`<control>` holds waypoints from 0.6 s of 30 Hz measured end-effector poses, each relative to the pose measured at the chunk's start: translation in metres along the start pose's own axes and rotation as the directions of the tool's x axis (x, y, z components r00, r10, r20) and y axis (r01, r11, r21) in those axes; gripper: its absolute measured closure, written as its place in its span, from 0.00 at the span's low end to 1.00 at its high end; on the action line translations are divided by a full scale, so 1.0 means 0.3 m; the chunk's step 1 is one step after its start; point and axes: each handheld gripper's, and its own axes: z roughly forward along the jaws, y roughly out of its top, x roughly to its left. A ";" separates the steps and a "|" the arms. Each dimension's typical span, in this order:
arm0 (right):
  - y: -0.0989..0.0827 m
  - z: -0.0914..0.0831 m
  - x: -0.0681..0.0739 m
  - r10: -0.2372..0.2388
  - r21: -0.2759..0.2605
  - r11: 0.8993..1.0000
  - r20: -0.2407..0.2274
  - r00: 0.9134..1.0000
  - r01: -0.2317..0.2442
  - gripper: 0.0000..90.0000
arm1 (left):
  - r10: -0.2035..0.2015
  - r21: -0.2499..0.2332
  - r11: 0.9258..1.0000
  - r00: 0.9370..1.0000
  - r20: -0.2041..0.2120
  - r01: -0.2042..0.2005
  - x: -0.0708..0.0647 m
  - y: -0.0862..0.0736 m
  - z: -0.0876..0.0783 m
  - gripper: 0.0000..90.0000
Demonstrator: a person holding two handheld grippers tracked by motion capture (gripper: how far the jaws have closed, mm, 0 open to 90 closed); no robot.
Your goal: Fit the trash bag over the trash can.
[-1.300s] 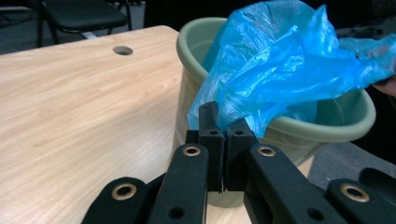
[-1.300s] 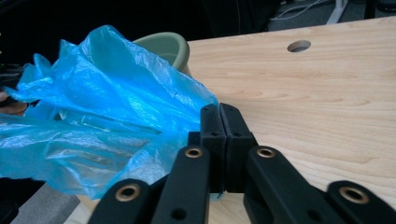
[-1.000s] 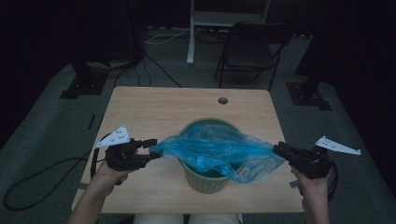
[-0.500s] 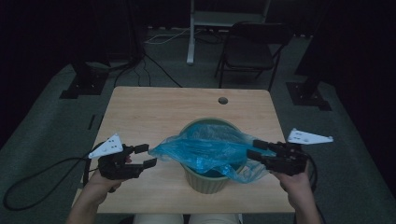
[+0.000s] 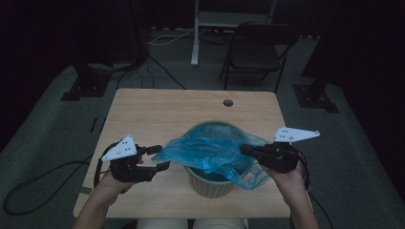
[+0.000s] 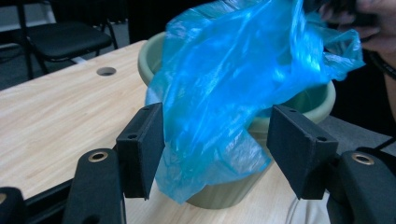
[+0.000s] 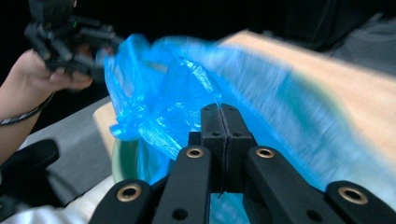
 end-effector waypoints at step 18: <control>0.231 -0.032 -0.046 0.001 -0.126 0.992 0.047 0.999 0.005 1.00 | 0.141 0.064 0.989 0.987 -0.073 -0.137 -0.044 0.150 0.111 0.40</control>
